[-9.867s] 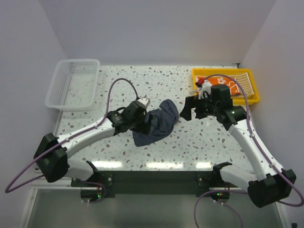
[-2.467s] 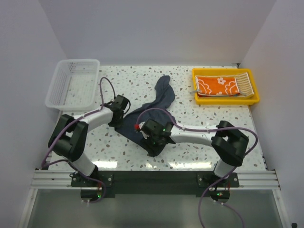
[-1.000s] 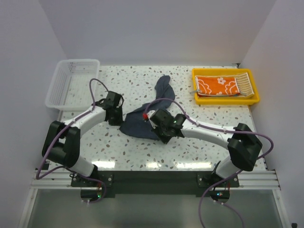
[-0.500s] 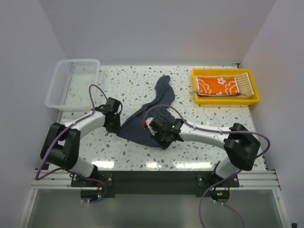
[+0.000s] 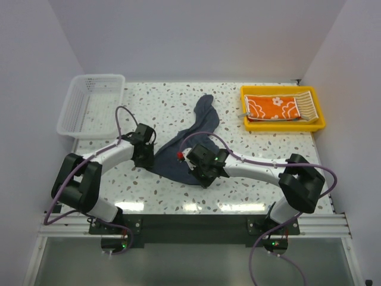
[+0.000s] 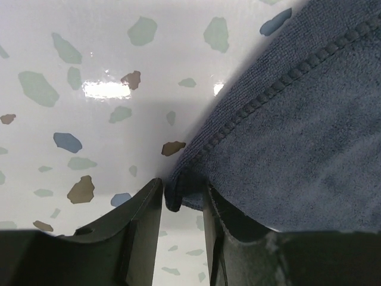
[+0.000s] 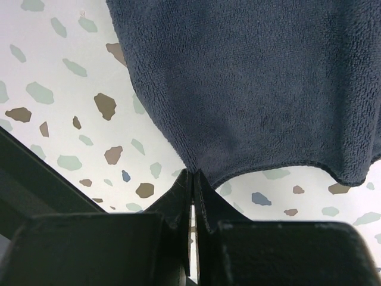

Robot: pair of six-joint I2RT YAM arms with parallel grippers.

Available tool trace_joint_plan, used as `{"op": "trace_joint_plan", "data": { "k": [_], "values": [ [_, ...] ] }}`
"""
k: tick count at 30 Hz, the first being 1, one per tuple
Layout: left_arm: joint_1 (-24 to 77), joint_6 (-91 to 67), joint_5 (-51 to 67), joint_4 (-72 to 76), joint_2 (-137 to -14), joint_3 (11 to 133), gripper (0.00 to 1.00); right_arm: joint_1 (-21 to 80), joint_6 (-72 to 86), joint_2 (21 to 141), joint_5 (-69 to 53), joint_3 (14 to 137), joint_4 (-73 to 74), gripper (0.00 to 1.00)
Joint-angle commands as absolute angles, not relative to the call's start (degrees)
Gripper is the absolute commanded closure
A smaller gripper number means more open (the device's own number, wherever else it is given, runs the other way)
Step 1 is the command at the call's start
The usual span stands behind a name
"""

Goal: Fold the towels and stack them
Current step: Flatten out the crumpled towel

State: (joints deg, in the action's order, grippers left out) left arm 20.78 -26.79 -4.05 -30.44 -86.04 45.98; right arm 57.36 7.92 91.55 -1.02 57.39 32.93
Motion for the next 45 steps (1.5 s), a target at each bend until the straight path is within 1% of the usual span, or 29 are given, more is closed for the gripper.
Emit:
{"op": "trace_joint_plan", "data": {
  "k": [1,3,4,6,8,9,10,12,15,17,21,22,24,25,26,27,28,29,30,32,33,36,38,41,42,45],
  "values": [
    [21.53,-26.01,-6.75,-30.05,-88.06,46.84,0.62,57.48,7.91,91.58,-1.15,57.04,31.9,1.0],
    [21.45,-26.28,-9.3,-31.11,-88.42,47.02,0.64,57.48,7.91,90.97,-0.53,56.78,32.25,1.0],
    [21.36,-26.71,-12.71,-32.85,-88.42,47.37,0.67,57.48,7.82,90.71,-0.27,56.52,32.52,1.0],
    [20.57,-26.81,-14.93,-34.01,-88.16,47.72,0.71,57.48,7.91,89.91,0.78,56.08,32.96,1.0],
    [19.34,-26.72,-15.12,-34.28,-87.45,47.46,0.84,57.48,7.73,89.48,1.05,55.46,33.31,1.0],
    [19.07,-26.72,-15.12,-34.28,-87.45,47.46,0.84,57.48,7.73,89.39,1.32,55.46,33.4,1.0],
    [18.9,-26.54,-14.07,-34.1,-87.45,47.37,0.92,57.39,7.65,89.3,1.41,55.28,33.57,1.0],
    [18.98,-26.19,-12.23,-33.58,-87.98,47.29,1.0,57.48,7.65,89.3,1.93,55.2,33.75,1.0],
    [18.9,-25.84,-6.18,-31.3,-88.07,46.32,1.0,57.39,7.47,89.21,2.2,55.89,33.75,1.0],
    [18.98,-25.75,-4.84,-31.55,-87.37,47.1,1.0,57.48,7.38,88.95,3.16,57.03,34.71,1.0],
    [18.81,-25.84,-3.61,-35.67,-84.03,53.95,1.0,56.96,5.28,87.54,8.69,63.18,39.27,1.0],
    [18.72,-26.01,-3.34,-37.86,-82.81,58.58,1.0,55.73,4.23,87.19,10.62,66.67,40.33,1.0],
    [17.93,-26.37,-2.9,-39.63,-82.0,64.13,1.0,53.89,3.17,86.22,12.47,70.99,43.76,1.0],
    [17.67,-26.8,-1.77,-40.86,-81.74,70.34,1.0,51.7,1.68,85.87,14.83,75.89,44.9,1.0],
    [17.32,-27.07,-1.15,-41.39,-81.74,73.71,1.0,50.55,0.89,85.52,15.9,78.55,47.0,1.0],
    [16.97,-27.16,-0.45,-41.48,-81.91,80.61,1.0,49.49,0.27,85.52,17.04,81.53,47.98,1.0],
    [16.79,-27.94,1.13,-42.01,-82.52,84.16,1.0,47.48,-2.17,85.52,18.18,87.91,48.86,1.0],
    [16.61,-28.3,1.93,-42.1,-82.96,87.77,1.0,46.42,-2.89,85.69,20.02,91.2,50.17,1.0],
    [16.61,-29.0,3.41,-42.01,-83.58,94.94,1.0,44.49,-4.21,85.87,21.17,97.58,50.45,1.0],
    [16.61,-29.18,4.91,-40.7,-84.64,100.87,1.0,43.16,-5.7,86.39,23.98,103.77,50.63,1.0],
    [16.61,-28.57,6.05,-38.0,-84.55,104.73,1.0,42.55,-7.45,86.31,24.6,108.93,50.28,1.0],
    [16.61,-27.08,5.71,-31.49,-82.62,107.39,1.0,42.45,-12.11,85.17,26.37,114.85,46.33,1.0],
    [16.61,-26.11,6.59,-28.93,-80.17,108.36,1.0,42.45,-14.32,83.77,26.19,116.54,43.43,1.0],
    [16.61,-24.35,9.22,-22.87,-75.25,107.23,1.0,42.45,-18.53,79.73,22.51,117.95,41.75,1.0],
    [16.61,-23.48,10.19,-20.24,-72.36,105.92,1.0,42.45,-20.02,77.45,19.37,118.12,41.75,1.0],
    [16.61,-23.03,11.33,-16.97,-67.17,104.33,1.0,42.45,-22.31,73.84,14.26,118.12,42.97,1.0]
  ]
}}
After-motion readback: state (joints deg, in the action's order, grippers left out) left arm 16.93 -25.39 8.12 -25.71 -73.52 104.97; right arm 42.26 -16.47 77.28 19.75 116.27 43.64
